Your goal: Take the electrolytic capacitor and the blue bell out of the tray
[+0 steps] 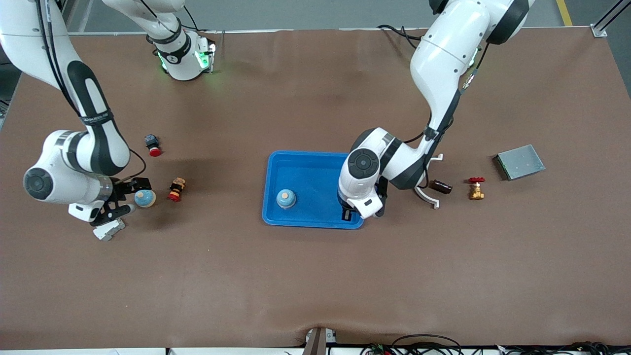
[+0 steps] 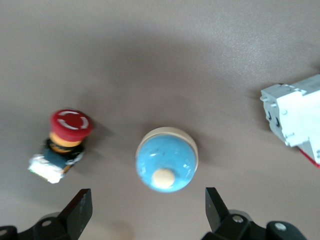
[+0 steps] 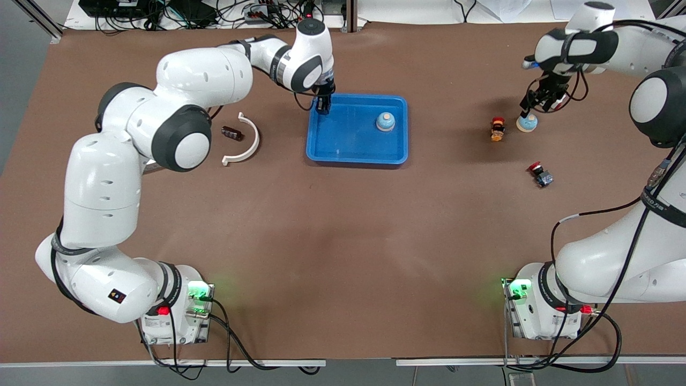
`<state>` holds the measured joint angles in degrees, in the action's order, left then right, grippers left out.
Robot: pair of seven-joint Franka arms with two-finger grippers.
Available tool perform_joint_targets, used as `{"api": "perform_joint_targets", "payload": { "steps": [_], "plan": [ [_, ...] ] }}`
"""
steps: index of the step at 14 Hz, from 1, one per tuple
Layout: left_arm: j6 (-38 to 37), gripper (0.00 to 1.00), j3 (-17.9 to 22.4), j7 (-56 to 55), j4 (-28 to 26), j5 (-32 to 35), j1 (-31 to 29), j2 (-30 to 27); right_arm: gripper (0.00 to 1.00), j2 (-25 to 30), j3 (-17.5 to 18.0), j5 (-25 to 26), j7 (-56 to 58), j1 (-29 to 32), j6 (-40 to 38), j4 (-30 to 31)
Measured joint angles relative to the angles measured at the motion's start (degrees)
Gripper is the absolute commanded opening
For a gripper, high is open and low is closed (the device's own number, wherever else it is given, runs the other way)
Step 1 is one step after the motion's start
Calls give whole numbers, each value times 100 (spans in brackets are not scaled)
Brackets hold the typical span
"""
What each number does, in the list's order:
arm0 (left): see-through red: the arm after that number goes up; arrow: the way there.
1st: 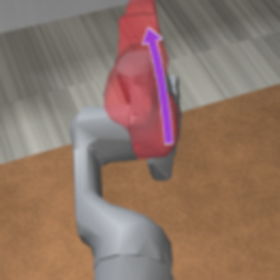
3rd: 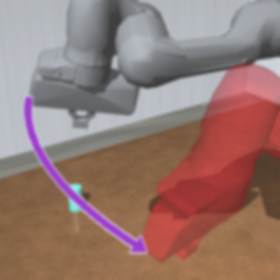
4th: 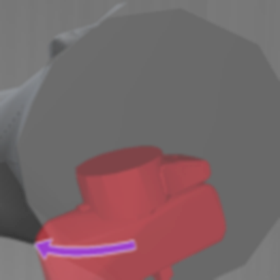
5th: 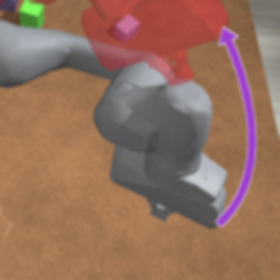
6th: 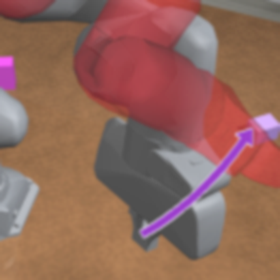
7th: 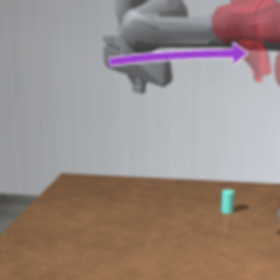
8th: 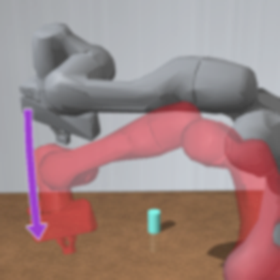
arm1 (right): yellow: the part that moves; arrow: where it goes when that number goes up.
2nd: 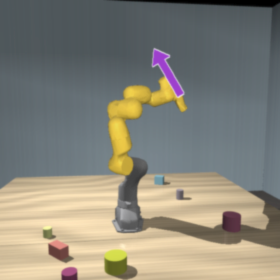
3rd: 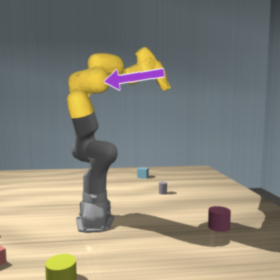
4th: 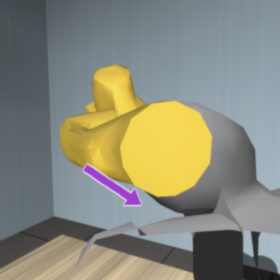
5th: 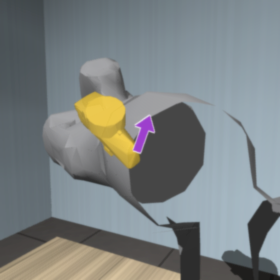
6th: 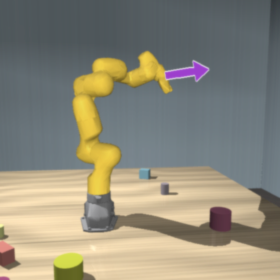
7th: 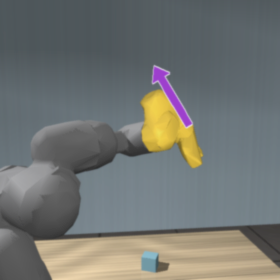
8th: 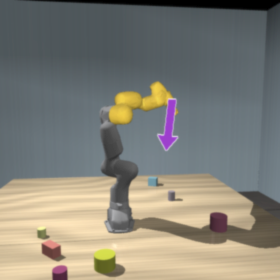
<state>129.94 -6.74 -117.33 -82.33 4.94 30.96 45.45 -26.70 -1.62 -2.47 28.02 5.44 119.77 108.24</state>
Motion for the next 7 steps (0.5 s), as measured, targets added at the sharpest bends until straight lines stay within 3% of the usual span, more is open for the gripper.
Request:
{"api": "perform_joint_targets", "payload": {
  "steps": [4, 7],
  "plan": [
    [-813, 0, 23, 76, -27, 422, -147, -457, 100, 108, 42, -78, -810, -225, -392, -204],
    [-1060, 0, 37, 869, -414, 502, -683, -918, 100, 325, 54, -82, -1989, -670, -559, -226]
  ]
}}
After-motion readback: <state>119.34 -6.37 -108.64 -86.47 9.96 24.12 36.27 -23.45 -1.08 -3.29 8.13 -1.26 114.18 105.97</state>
